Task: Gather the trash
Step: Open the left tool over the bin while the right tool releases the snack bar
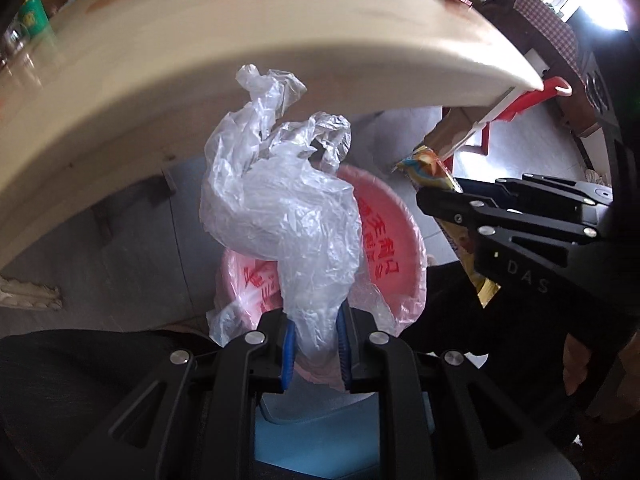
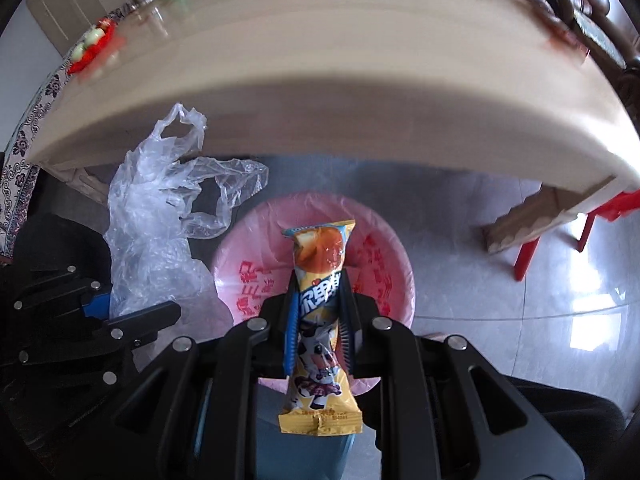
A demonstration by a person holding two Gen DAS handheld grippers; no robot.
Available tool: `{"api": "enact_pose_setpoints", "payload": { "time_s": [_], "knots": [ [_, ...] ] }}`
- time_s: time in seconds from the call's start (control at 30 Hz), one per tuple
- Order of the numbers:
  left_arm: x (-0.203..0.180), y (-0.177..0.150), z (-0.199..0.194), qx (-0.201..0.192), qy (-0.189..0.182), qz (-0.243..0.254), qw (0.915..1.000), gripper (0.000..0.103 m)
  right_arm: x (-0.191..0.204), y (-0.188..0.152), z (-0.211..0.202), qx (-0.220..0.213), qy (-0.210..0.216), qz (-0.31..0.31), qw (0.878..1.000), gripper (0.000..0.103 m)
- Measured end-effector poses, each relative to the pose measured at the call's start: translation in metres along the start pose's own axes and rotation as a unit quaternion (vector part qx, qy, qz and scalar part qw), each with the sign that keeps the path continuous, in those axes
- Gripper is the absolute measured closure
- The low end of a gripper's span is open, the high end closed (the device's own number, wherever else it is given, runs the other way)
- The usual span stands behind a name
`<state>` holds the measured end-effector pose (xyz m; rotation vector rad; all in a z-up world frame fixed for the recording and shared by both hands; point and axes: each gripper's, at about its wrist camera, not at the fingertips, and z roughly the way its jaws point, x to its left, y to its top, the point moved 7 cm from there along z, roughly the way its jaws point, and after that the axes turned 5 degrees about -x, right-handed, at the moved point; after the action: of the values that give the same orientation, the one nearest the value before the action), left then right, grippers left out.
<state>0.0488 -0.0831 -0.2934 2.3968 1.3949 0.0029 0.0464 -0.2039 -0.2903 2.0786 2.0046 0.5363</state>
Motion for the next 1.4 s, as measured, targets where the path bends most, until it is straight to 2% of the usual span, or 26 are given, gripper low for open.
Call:
{"api": "enact_pose_setpoints", "payload": {
  "time_s": [0.4,0.6,1.1,1.17,1.23,1.3,1.4],
  "knots": [
    [0.012,-0.010,0.059,0.055,0.006,-0.027,0.9981,0.085,-0.007,-0.029,0.067,0.065,-0.004,0.016,0.998,0.085],
    [0.019,-0.009,0.083,0.080,-0.005,-0.047,0.9957,0.085,-0.005,-0.042,0.093,0.097,0.003,0.016,0.995,0.084],
    [0.022,-0.010,0.117,0.121,-0.019,-0.058,0.9908,0.084,-0.011,-0.043,0.112,0.120,0.018,0.032,0.992,0.083],
    [0.021,-0.010,0.120,0.127,-0.020,-0.061,0.9898,0.083,-0.013,-0.043,0.113,0.119,0.017,0.033,0.992,0.080],
    [0.023,-0.010,0.122,0.128,-0.019,-0.061,0.9897,0.081,-0.012,-0.041,0.112,0.116,0.017,0.033,0.993,0.072],
    [0.024,-0.010,0.123,0.132,-0.019,-0.062,0.9892,0.077,-0.012,-0.039,0.111,0.112,0.015,0.033,0.993,0.057],
    [0.025,-0.010,0.125,0.134,-0.018,-0.065,0.9887,0.073,-0.013,-0.037,0.111,0.109,0.012,0.033,0.993,0.056]
  ]
}}
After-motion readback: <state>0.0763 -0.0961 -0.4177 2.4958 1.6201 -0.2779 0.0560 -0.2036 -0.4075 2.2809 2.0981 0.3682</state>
